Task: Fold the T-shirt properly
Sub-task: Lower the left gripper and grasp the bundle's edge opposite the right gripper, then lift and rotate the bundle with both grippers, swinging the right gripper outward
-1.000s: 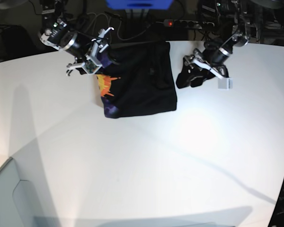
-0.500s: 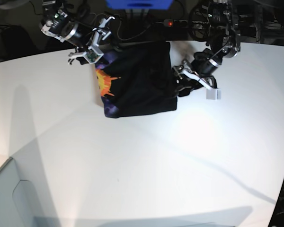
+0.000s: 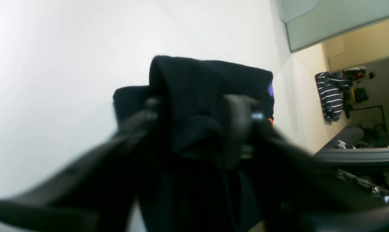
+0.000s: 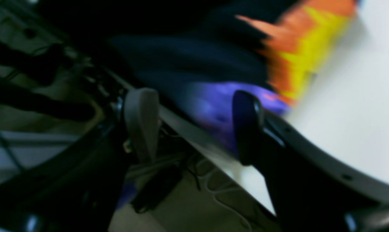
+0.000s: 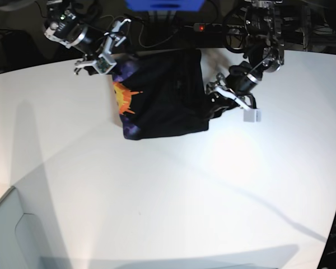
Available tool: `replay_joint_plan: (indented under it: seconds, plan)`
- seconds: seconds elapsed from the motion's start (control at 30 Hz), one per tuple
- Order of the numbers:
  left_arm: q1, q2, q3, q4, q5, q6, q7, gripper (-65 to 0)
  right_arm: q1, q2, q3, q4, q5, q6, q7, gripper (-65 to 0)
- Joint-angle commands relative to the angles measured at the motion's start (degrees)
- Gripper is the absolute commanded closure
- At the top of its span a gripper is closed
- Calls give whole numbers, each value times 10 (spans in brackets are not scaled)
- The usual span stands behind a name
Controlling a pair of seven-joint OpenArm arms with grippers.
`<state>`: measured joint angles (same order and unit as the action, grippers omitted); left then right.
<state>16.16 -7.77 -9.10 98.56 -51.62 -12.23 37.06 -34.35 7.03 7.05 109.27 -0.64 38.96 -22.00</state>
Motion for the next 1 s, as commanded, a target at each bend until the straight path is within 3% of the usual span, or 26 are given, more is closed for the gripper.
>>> replay_joint_plan:
  seconds: [0.0,0.1,0.37,0.57,0.97]
  plan:
    - [-2,-2,-1,9,-10,-6,-10,-133,-2,2,5,7,9,10,14,-350]
    - [-2,-2,-1,9,-10,-6,-10,0,-2,2,10,7,9,10,15,-350]
    - [-1,-2,-1,1,-10,-6,-10,0,0,0,10,-29,9,10,20,-350]
    - [3,-2,-1,4,-14,-6,-10,0,-2,0,10,-65,9,10,89,-350]
    - [25,-8,-24,36,-14,-6,-10,0,14,0,32,-89,10,10,91,-342]
